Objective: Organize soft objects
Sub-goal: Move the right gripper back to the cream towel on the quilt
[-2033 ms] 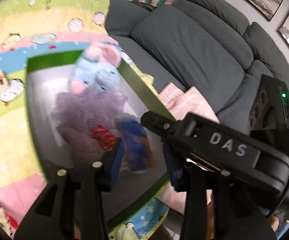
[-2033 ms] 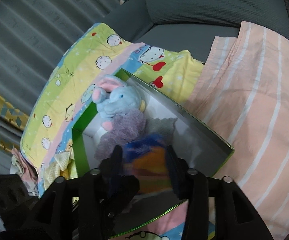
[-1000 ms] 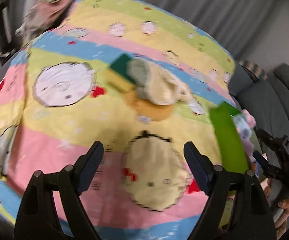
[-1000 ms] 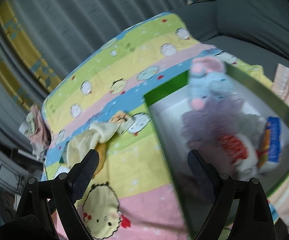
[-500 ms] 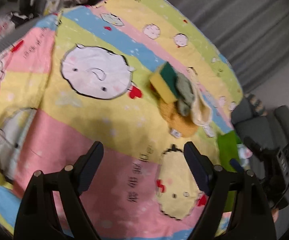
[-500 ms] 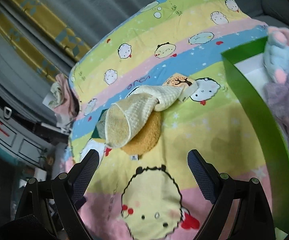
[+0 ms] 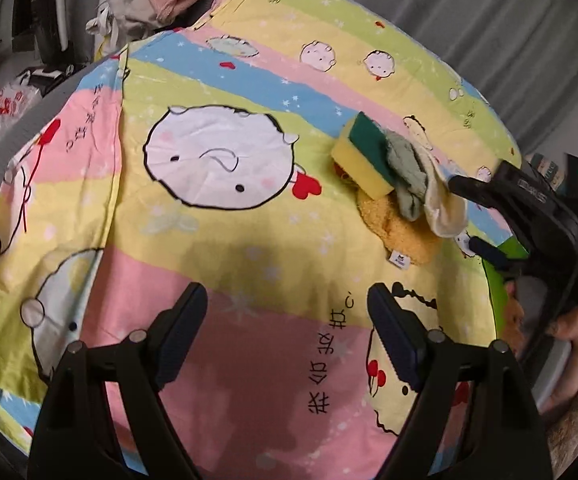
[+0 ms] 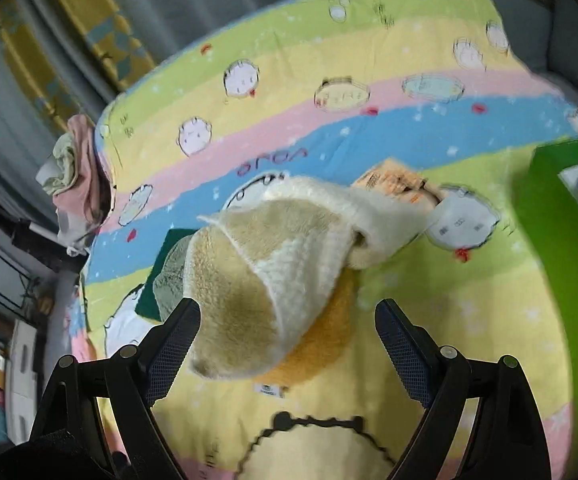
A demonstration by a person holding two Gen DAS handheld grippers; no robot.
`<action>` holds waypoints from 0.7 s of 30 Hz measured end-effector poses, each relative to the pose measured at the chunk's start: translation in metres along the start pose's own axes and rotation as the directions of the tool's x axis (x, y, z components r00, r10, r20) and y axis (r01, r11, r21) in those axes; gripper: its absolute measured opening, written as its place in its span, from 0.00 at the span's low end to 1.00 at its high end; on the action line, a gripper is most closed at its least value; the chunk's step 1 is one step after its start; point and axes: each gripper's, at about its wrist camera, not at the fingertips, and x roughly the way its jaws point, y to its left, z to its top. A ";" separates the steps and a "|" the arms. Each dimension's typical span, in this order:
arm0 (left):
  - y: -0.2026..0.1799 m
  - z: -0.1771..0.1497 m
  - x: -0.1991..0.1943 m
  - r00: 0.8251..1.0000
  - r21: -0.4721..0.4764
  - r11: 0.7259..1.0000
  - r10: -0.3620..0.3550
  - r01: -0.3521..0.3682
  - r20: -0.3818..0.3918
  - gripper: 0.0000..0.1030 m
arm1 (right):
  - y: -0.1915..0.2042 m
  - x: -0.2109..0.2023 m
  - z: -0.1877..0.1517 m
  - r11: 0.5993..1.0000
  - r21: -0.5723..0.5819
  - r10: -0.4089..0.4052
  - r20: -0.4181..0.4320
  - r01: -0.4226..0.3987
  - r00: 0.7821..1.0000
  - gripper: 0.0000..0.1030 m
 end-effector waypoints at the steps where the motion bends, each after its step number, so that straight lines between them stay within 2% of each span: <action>1: 0.001 0.000 -0.001 1.000 0.007 1.000 -0.009 0.009 0.008 0.79 | 0.002 0.006 0.001 1.000 -0.009 0.008 -0.019 -0.008 1.000 0.84; 3: 0.002 -0.001 0.000 1.000 0.028 1.000 -0.012 0.011 0.008 0.79 | 0.009 0.016 0.001 0.996 -0.067 -0.063 -0.018 0.062 0.998 0.71; 4: 0.002 -0.001 0.001 1.000 0.043 0.999 0.003 -0.003 0.000 0.79 | 0.010 0.020 -0.001 0.990 -0.088 -0.108 -0.004 0.107 0.994 0.54; 5: 0.002 0.000 0.003 1.000 0.055 0.998 0.026 -0.026 -0.009 0.79 | 0.009 0.021 -0.001 0.988 -0.091 -0.123 -0.002 0.122 0.992 0.37; 7: 0.004 0.001 0.002 1.000 0.054 0.998 0.024 -0.023 -0.009 0.79 | 0.005 0.022 -0.001 0.993 -0.072 -0.096 -0.027 0.094 0.995 0.22; 8: 0.005 0.000 0.001 1.000 0.047 0.999 0.014 -0.014 -0.006 0.79 | 0.004 0.019 -0.002 0.993 -0.077 -0.091 -0.022 0.089 0.996 0.19; 10: 0.005 -0.001 0.000 1.000 0.043 0.999 0.015 -0.015 -0.005 0.79 | 0.006 0.004 -0.004 0.987 -0.112 -0.112 0.047 0.117 0.993 0.15; 13: 0.002 -0.002 0.001 0.998 0.069 0.996 0.057 -0.056 -0.006 0.79 | 0.010 -0.029 -0.010 0.983 -0.147 -0.088 0.122 0.106 0.989 0.08; 17: 0.003 -0.006 -0.001 0.999 0.061 0.997 0.047 -0.047 0.004 0.79 | 0.017 -0.075 -0.020 0.981 -0.184 -0.029 0.186 0.064 0.982 0.08; 21: 0.000 -0.013 -0.002 0.994 0.094 0.989 0.107 -0.110 0.035 0.79 | 0.023 -0.118 -0.035 0.977 -0.215 0.037 0.236 0.015 0.971 0.08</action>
